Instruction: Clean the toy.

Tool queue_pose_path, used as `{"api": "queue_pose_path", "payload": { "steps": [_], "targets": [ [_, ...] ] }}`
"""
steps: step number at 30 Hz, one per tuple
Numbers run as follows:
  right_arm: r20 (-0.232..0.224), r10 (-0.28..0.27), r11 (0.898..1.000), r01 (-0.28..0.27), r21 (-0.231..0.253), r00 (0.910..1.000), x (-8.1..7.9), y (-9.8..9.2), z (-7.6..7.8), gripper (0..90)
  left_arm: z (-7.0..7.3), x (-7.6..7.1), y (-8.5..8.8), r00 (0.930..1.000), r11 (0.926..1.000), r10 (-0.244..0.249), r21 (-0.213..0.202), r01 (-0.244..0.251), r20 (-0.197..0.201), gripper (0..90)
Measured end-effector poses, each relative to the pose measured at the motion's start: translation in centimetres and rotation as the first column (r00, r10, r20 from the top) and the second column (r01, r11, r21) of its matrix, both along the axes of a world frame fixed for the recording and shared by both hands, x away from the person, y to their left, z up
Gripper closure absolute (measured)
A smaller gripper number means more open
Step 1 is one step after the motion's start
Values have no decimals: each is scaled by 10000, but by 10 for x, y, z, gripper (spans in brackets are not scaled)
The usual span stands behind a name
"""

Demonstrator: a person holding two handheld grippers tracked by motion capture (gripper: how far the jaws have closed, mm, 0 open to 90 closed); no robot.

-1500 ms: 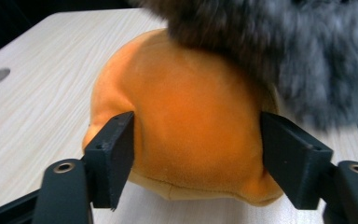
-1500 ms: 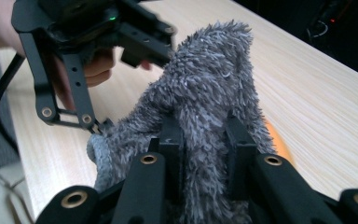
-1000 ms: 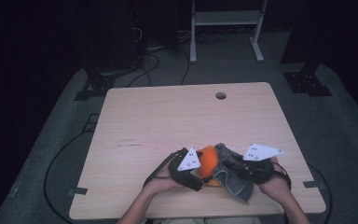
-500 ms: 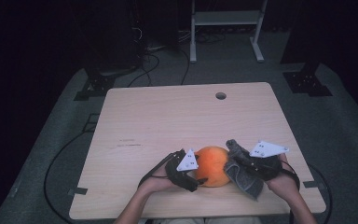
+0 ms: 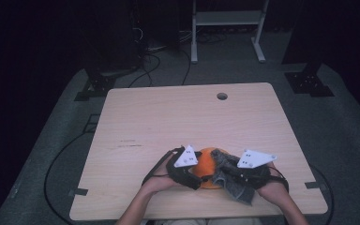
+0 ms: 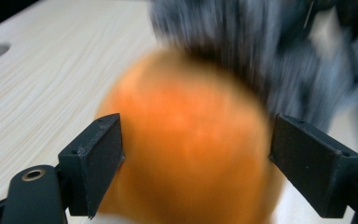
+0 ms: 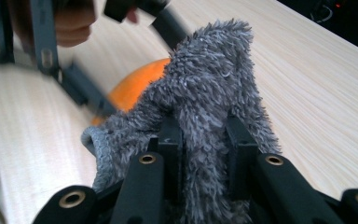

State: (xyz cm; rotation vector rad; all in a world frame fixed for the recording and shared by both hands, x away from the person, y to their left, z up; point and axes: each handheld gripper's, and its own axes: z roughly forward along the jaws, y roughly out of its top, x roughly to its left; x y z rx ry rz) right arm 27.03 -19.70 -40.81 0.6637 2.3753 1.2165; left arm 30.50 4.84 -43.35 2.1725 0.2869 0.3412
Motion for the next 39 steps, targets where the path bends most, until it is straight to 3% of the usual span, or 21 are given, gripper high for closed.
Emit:
{"api": "queue_pose_path", "payload": {
  "steps": [3, 5, 8, 13, 19, 21, 24, 26, 28, 31, 33, 34, 39],
  "targets": [
    [-361, -457, 9987, 464, 188, 9983, 10, -16, -8, 714, -5, 4, 6, 9990, 9999, 93, -137, -99, -440, 180],
    [-972, -824, 9940, 888, 636, 9918, 18, -30, -15, 715, -6, 6, 9, 9979, 9999, 106, -87, -112, -635, 181],
    [-933, -1435, 9884, 1475, 370, 9852, 20, -39, -18, 718, -9, 9, 14, 9974, 9998, 174, 83, -169, -706, 181],
    [-887, -800, 9933, 868, 759, 9928, 17, -34, -12, 715, -10, 10, 18, 9968, 9998, 172, 149, -160, -781, 180],
    [-1787, -1259, 9918, 1279, 0, 9758, 28, -43, -30, 716, -10, 9, 18, 9973, 9997, 88, 217, -72, -731, 179],
    [-1736, -1368, 9899, 1410, 118, 9753, 27, -48, -27, 716, -11, 8, 17, 9974, 9998, 108, 158, -97, -719, 178],
    [-1430, -735, 9910, 884, 1005, 9870, 21, -42, -10, 713, -12, 7, 15, 9980, 9999, 25, 169, -14, -634, 178],
    [-1234, -338, 9907, 496, 1266, 9918, 19, -33, -3, 710, -12, 7, 15, 9979, 9998, 25, 185, -13, -652, 178],
    [-1169, -305, 9942, 422, 988, 9927, 20, -27, -6, 705, -12, 7, 17, 9980, 9999, -57, 137, 65, -624, 178],
    [-1713, -567, 9938, 719, 843, 9836, 26, -33, -20, 706, -13, 7, 17, 9982, 9999, -109, 56, 113, -593, 178],
    [-1832, -1128, 9930, 1171, 129, 9766, 29, -41, -26, 708, -13, 7, 17, 9984, 9998, -167, 76, 171, -532, 178],
    [-1920, -1255, 9918, 1282, 15, 9733, 28, -44, -28, 709, -12, 6, 16, 9987, 9997, -233, 63, 236, -454, 177],
    [-1316, -501, 9911, 656, 1160, 9900, 21, -33, -3, 708, -12, 2, 13, 9980, 9979, -633, 126, 633, 48, 173]
  ]
}}
